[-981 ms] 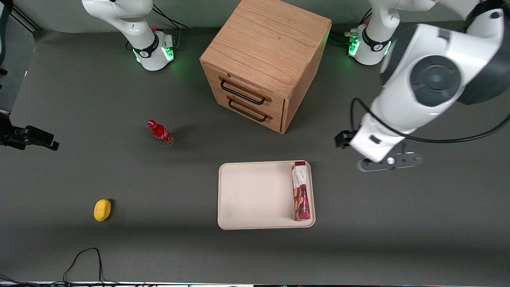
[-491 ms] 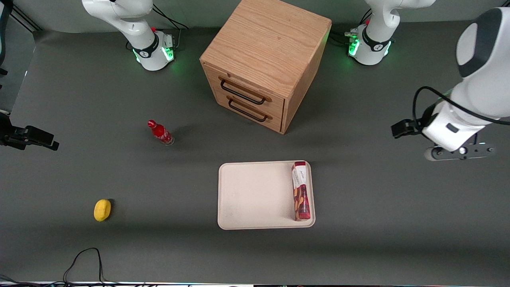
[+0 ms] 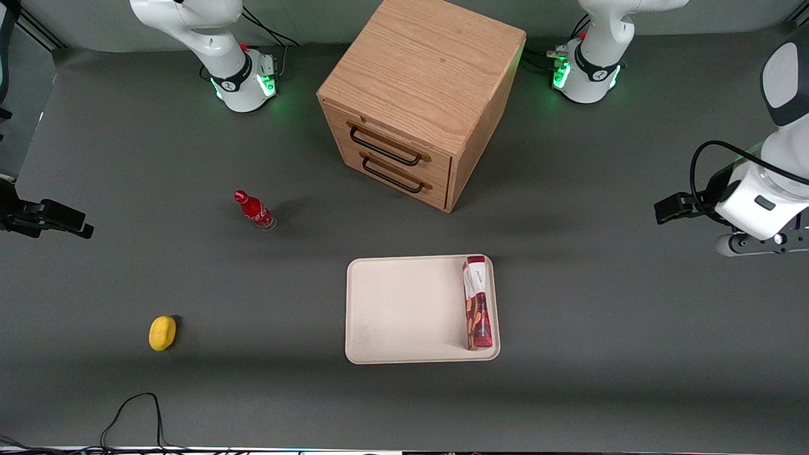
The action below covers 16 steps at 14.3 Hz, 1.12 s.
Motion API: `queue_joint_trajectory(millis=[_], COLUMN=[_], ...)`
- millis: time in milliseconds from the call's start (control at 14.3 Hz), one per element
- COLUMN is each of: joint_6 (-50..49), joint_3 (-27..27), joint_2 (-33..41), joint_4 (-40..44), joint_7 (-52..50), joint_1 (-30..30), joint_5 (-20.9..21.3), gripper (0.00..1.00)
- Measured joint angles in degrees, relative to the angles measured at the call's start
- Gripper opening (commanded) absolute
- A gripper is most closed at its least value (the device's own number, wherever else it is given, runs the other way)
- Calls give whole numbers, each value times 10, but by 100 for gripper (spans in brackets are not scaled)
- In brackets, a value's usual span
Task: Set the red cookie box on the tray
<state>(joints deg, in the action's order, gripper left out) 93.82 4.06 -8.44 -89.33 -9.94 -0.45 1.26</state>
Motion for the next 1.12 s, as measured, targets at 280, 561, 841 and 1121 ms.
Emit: queue_joint_trajectory(millis=[280,561,841,1121], joint_6=[33,42,27,15], joint_3=[-3,-7,-9,-10], joint_2=[18,31,33,38], joint_4=[-21,-37,-36,-31], joint_7=[4,6,6,7], joint_1=[13,13,12,11], joint_5=[0,0,-1,-1], gripper=[100,100,100,100])
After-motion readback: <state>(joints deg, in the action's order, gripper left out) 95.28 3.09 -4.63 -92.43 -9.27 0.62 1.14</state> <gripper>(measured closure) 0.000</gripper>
